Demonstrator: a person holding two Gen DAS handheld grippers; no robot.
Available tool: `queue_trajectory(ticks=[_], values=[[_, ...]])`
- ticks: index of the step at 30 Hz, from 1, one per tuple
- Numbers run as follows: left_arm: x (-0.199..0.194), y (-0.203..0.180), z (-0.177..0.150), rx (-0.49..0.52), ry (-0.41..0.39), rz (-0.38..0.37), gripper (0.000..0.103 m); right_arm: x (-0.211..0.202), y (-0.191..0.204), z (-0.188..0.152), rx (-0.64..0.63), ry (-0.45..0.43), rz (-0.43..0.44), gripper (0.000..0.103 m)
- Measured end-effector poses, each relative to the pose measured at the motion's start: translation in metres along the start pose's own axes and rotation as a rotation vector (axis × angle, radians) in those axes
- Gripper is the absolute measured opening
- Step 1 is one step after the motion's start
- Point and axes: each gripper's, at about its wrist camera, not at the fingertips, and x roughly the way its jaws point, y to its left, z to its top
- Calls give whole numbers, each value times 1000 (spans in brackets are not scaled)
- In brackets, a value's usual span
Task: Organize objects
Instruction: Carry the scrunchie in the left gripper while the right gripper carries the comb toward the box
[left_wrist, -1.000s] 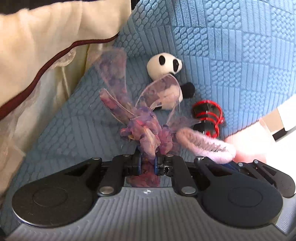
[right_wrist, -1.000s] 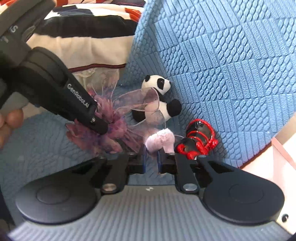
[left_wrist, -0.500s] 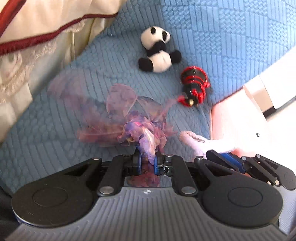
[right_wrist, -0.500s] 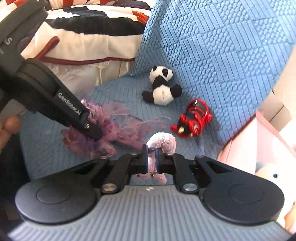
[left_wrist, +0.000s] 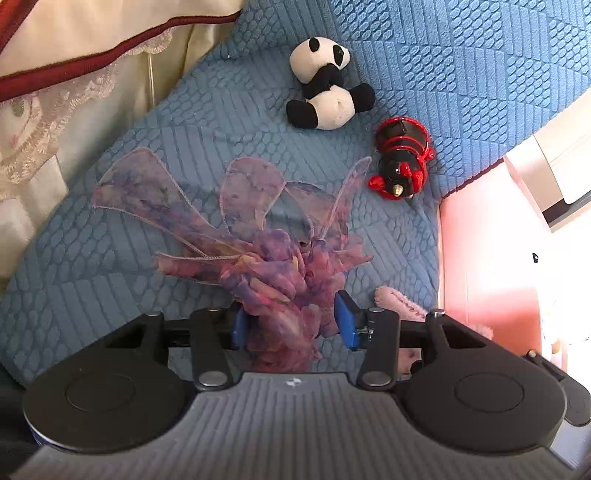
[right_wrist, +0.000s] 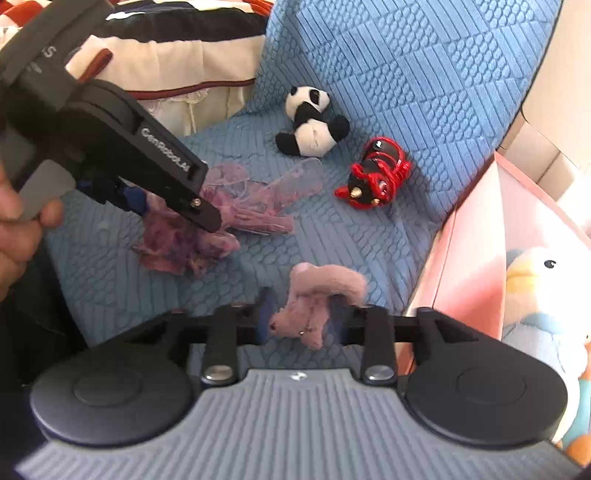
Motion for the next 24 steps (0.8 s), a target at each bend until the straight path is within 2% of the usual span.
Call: queue_trajectory(ticks=[5,12,16,20,24], values=[[6,2,1,-4,6,15,53,14,-3,1,33,33,-20,55],[9,4,2,-15,2,24,53,41,-8,2,75,78,-92,55],[10,6,2,-24,2,27,53,52,-7,1,48,85,-151,50],[10,6,2,-22,-2,25,53,55,-8,2,56,81,-196,35],[10,5,1,-19,-3,24,53,50,-16,4,132,59,-185,34]])
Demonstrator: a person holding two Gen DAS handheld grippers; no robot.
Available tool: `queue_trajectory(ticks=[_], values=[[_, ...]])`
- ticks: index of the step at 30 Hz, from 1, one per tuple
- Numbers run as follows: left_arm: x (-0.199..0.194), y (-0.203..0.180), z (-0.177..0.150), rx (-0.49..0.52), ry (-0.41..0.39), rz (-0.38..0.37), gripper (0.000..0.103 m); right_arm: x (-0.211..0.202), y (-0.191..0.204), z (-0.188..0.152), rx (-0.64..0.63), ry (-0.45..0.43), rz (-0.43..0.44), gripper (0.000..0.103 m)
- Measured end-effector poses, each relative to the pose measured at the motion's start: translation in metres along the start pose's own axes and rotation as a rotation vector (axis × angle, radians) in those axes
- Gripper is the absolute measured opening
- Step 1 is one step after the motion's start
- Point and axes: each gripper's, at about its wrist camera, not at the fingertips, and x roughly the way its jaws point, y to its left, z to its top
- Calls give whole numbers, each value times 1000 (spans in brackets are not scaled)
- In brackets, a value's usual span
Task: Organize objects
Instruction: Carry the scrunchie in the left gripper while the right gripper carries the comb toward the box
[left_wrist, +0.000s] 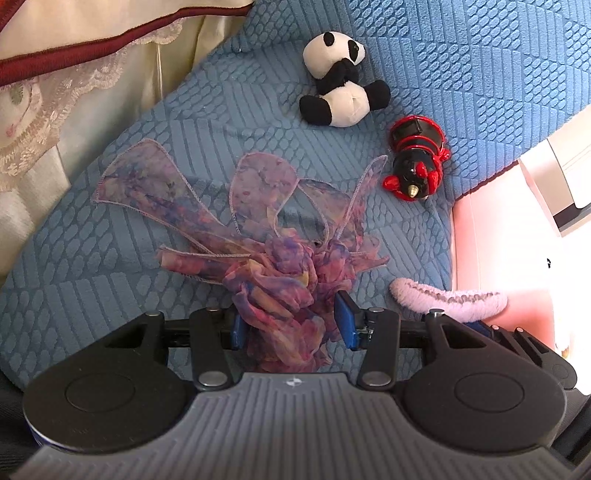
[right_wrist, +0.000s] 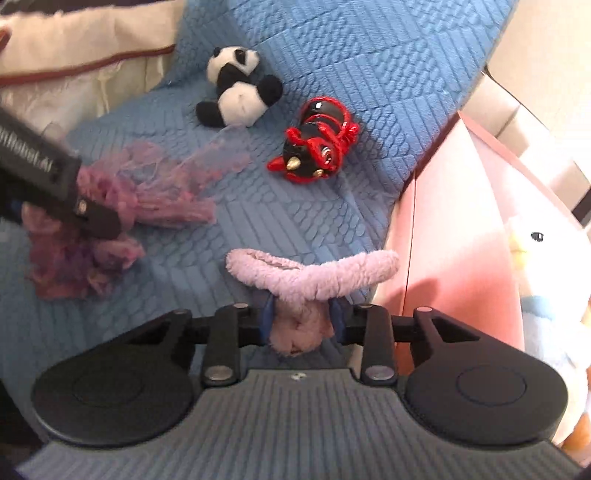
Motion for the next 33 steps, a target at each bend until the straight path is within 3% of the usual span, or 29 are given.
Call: queue_trajectory(ticks=[5,11,15,27,33], values=[[-1,0,-1,4,-10,10,50,-13,-5,5,70,-50,13,34],[-3,0,-2,10,-21,20,28,-21,-3,6,127,-50,93,34],[-5,-1,-2,8,-30,10,21,-23,-1,5,152,-31,131,34],[-19,-9,2,15,-59,-50,18,-29,-13,6,307,63,250,34],[-29,-18,4,16,-77,-82,18,-45,-25,10,313,55,269,34]])
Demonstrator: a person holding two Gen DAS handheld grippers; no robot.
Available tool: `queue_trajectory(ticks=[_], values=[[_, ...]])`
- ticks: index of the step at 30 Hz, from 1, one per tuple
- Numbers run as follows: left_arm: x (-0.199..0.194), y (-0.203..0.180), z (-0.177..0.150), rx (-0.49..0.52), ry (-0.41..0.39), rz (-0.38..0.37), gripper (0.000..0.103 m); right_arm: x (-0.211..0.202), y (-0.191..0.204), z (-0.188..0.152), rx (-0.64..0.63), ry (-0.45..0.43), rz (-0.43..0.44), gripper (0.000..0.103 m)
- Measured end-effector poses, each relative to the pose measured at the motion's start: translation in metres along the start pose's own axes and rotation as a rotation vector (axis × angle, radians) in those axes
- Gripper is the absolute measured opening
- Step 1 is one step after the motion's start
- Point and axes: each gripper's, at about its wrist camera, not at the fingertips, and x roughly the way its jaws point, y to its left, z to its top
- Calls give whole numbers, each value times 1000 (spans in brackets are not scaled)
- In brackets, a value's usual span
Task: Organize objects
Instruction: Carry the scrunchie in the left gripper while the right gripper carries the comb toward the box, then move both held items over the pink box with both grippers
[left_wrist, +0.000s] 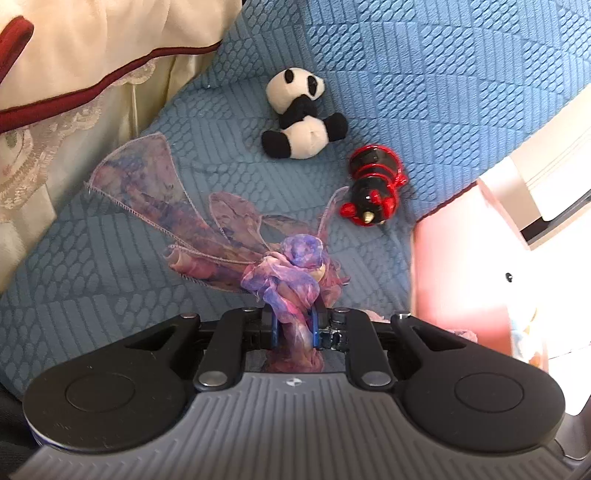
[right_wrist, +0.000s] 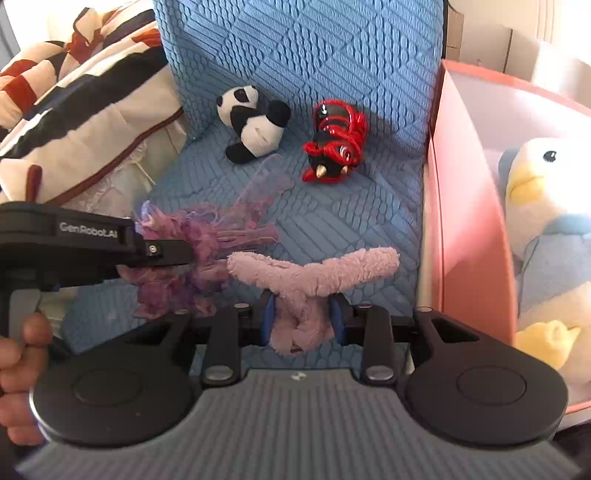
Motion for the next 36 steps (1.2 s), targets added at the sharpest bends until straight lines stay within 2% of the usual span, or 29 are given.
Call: queue_trajectory(ticks=[12,16,25,36], values=[[-32,-45,3,71,-46,-32,18,-46,-25,21,109,-17,83,34],[-41,-61,7,60,-51,-57,18,-62,-34,29,134,-31,100,34],[-60,-111,10,82,-72,-89,18,-102,-58,41,159,-83,101,34],[-92,-192,18,139,-111,-134,18,-155,-105,54,191,-148,73,34]])
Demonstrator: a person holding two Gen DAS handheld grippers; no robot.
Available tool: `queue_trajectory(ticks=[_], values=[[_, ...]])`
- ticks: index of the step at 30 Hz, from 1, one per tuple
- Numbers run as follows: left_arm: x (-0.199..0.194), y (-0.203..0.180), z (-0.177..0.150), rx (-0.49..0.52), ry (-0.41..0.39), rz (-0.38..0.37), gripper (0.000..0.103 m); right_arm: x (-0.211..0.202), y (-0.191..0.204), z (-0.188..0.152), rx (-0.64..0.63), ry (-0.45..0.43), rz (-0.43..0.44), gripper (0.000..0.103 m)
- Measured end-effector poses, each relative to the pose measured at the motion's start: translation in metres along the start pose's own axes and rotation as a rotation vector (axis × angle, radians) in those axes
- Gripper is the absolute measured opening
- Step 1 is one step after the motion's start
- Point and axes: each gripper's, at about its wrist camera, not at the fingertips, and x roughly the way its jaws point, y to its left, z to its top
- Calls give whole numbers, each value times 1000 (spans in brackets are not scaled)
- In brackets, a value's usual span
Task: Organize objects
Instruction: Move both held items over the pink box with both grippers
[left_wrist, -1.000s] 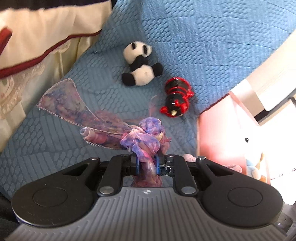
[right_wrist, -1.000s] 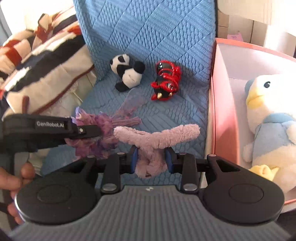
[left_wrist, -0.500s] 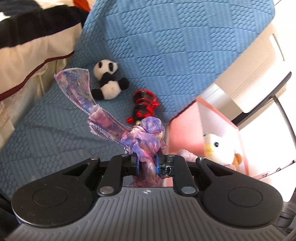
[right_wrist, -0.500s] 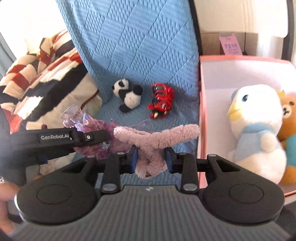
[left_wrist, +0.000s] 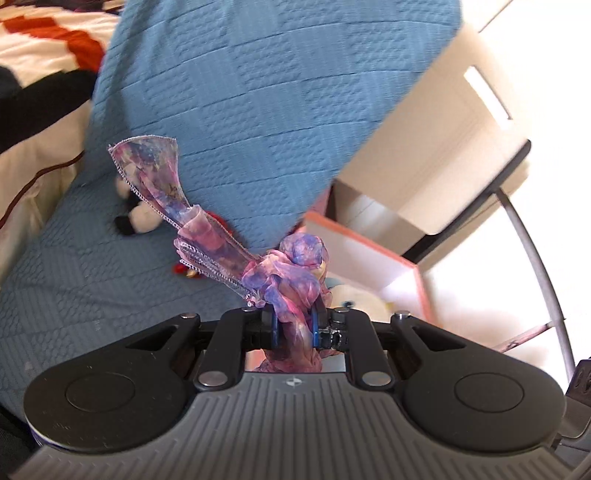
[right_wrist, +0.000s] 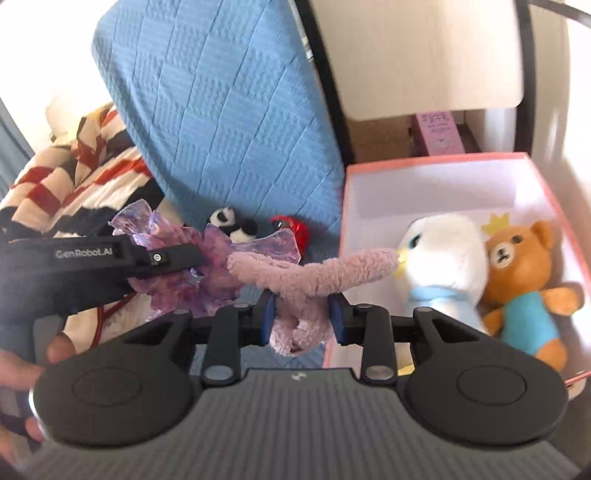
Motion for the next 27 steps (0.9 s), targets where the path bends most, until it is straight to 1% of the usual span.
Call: queue_trajectory(ticks=[8,15,20,27], values=[[11,-65,13,61,17,-37,18,-29,-29,22,25,-38,-34,34],[33,-106,16,121,31,-46,18,-42,-61,33,56,-67,-85,34],[56,-115,5,129,64,-44,18,-37,-85,25,66,-46,-118,34],[92,-118,-19,144,114,-7,18,-21,-120,3,91,12,-160,34]])
